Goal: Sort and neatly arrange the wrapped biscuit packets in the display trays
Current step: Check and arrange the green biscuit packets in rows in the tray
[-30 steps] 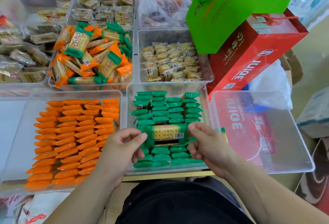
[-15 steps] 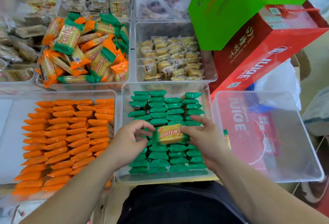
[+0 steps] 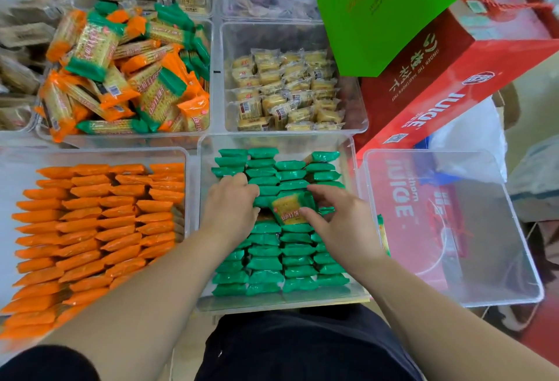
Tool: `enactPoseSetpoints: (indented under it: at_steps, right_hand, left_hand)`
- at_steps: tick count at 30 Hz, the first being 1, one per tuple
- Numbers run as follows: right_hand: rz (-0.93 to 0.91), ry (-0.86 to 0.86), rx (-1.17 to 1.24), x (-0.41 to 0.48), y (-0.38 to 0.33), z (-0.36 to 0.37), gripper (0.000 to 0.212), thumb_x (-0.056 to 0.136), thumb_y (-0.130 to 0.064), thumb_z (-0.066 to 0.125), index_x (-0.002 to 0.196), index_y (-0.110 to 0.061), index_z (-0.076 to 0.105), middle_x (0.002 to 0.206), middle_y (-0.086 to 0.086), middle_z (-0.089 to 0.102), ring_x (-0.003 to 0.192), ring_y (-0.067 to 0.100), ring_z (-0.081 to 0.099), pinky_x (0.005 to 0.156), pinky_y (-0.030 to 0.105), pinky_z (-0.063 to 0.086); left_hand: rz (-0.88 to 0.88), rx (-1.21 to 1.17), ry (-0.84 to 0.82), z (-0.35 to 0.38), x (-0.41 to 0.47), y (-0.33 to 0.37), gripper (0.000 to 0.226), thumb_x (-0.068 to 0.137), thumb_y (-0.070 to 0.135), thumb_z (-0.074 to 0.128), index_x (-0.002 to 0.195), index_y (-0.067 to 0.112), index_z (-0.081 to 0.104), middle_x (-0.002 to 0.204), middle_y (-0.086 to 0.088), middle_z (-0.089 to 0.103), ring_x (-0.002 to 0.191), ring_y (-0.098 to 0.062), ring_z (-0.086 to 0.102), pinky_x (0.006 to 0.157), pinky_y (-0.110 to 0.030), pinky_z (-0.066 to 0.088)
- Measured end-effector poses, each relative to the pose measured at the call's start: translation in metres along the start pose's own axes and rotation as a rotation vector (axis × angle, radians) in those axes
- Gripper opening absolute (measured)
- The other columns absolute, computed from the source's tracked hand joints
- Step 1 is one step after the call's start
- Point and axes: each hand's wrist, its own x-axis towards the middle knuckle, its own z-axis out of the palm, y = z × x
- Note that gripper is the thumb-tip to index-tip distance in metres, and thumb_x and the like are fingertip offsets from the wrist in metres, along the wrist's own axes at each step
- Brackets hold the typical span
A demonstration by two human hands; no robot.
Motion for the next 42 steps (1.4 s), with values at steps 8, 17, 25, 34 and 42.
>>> enactPoseSetpoints:
  at_steps: [8,17,25,34,42]
  right_hand:
    - [-0.265,-0.124,-0.088,-0.018,0.006,0.011,0.034,0.080,-0.006,0.075,0.113,-0.010,0.071,0.107,0.002,0.071,0.097,0.017,0.067,0.088,0.032,0.056]
    - [-0.325,-0.243,-0.248,-0.006,0.002,0.050,0.034,0.071,0.007,0.078,0.104,-0.003,0.075,0.103,0.009,0.071,0.090,0.032,0.069,0.079,0.038,0.060]
    - [-0.330,-0.206,-0.395,0.000,0.012,0.074,0.028,0.075,0.001,0.078,0.099,-0.015,0.080,0.089,0.005,0.065,0.080,0.033,0.059,0.067,0.043,0.057]
    - [-0.364,-0.252,-0.633,0.004,0.008,0.087,0.029,0.082,-0.012,0.071,0.109,-0.020,0.076,0.093,0.000,0.068,0.092,0.029,0.056,0.079,0.040,0.050]
    - [0.031,-0.476,-0.056,-0.004,-0.037,0.033,0.031,0.103,-0.022,0.049,0.125,-0.021,0.070,0.104,-0.011,0.071,0.097,0.017,0.061,0.083,0.027,0.046]
  left_hand:
    - [-0.042,-0.154,0.036,0.000,0.007,-0.007,0.015,0.084,0.029,0.078,0.089,0.015,0.075,0.093,0.001,0.058,0.091,-0.023,0.053,0.080,-0.038,0.046]
    - [-0.097,-0.358,0.271,-0.036,-0.012,-0.018,0.011,0.089,0.019,0.074,0.092,0.011,0.079,0.085,-0.004,0.076,0.073,-0.021,0.066,0.068,-0.034,0.053]
    - [-0.198,-0.453,0.512,-0.064,-0.064,-0.031,0.010,0.085,0.009,0.075,0.076,0.008,0.076,0.068,0.001,0.067,0.062,-0.015,0.059,0.056,-0.025,0.045]
    - [-0.369,-0.649,0.420,-0.062,-0.126,-0.028,0.011,0.086,0.011,0.074,0.078,0.016,0.077,0.073,0.011,0.070,0.078,-0.005,0.064,0.061,-0.010,0.044]
    - [-0.690,-1.404,0.318,-0.068,-0.136,-0.011,0.004,0.089,0.002,0.069,0.085,0.003,0.068,0.085,-0.013,0.075,0.080,-0.029,0.075,0.076,-0.041,0.056]
